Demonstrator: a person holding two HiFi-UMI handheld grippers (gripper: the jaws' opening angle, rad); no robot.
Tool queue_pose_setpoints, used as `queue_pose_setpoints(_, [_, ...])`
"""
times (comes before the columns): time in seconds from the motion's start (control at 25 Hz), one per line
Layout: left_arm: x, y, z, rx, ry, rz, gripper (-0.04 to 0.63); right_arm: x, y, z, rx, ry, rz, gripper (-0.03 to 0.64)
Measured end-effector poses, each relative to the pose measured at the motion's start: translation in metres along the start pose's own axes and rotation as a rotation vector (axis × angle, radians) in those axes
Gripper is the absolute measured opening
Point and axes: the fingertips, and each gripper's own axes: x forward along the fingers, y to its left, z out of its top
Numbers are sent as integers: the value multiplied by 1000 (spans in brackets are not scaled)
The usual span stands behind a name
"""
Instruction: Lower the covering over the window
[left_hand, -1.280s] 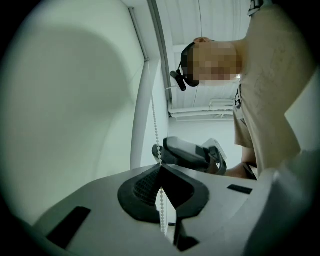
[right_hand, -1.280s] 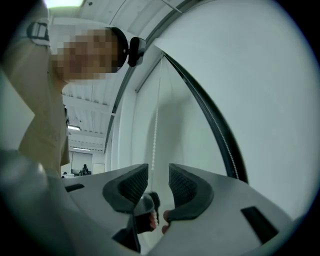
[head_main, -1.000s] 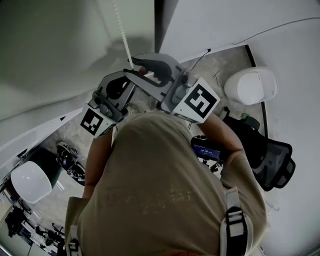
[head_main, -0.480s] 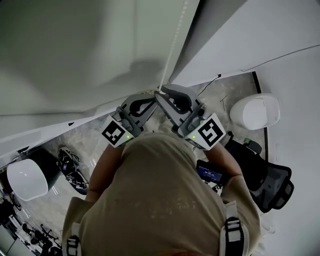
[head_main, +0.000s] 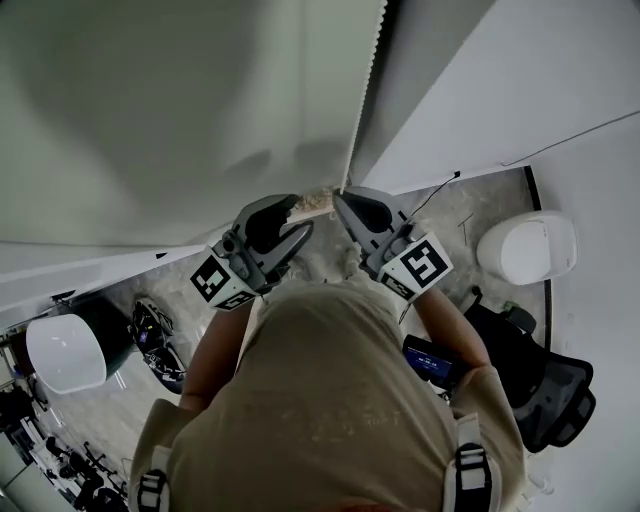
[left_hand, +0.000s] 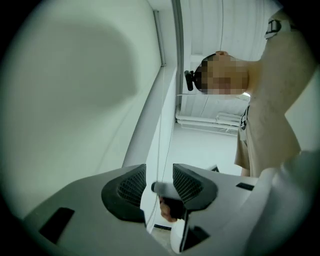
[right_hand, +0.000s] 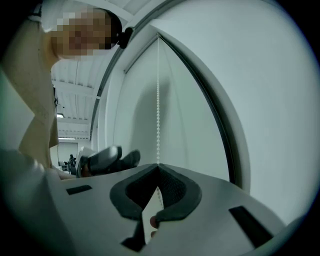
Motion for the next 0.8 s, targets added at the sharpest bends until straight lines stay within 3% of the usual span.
queue_pose_setpoints(0.08, [22,-4,19,62,16,-27,161,1,6,-8,23,11,28,11])
queue_pose_setpoints(0.2, [61,-15,21,163,110,-38,160,-2,18,-8,20,16,76,10])
queue_pose_setpoints(0.28, [70,-15,16,193,167,-9,22,-4,21,-7,29,11,82,9])
queue_pose_setpoints(0.44, [59,-1,20,223,152,44,15,-3,18,-5,-23,-19,86,12])
queue_pose_setpoints(0.48, [56,1,20,226,146,52,15,-7,16,1,-25,-63,89,32])
queue_pose_setpoints(0.52, [53,2,17,226,147,53,15,-14,10,12,0,-128,83,111])
queue_pose_setpoints(0.56, [52,2,11,227,158,50,15,-23,2,26,36,-194,66,146])
queue_pose_setpoints(0.64, [49,3,-15,226,215,41,15,-31,-6,50,73,-257,44,144])
queue_pose_setpoints(0.72, [44,0,-42,185,258,31,15,-20,3,59,42,-217,72,142])
queue_pose_setpoints(0.8, [38,-6,-54,133,255,26,15,-4,16,61,-8,-161,95,89])
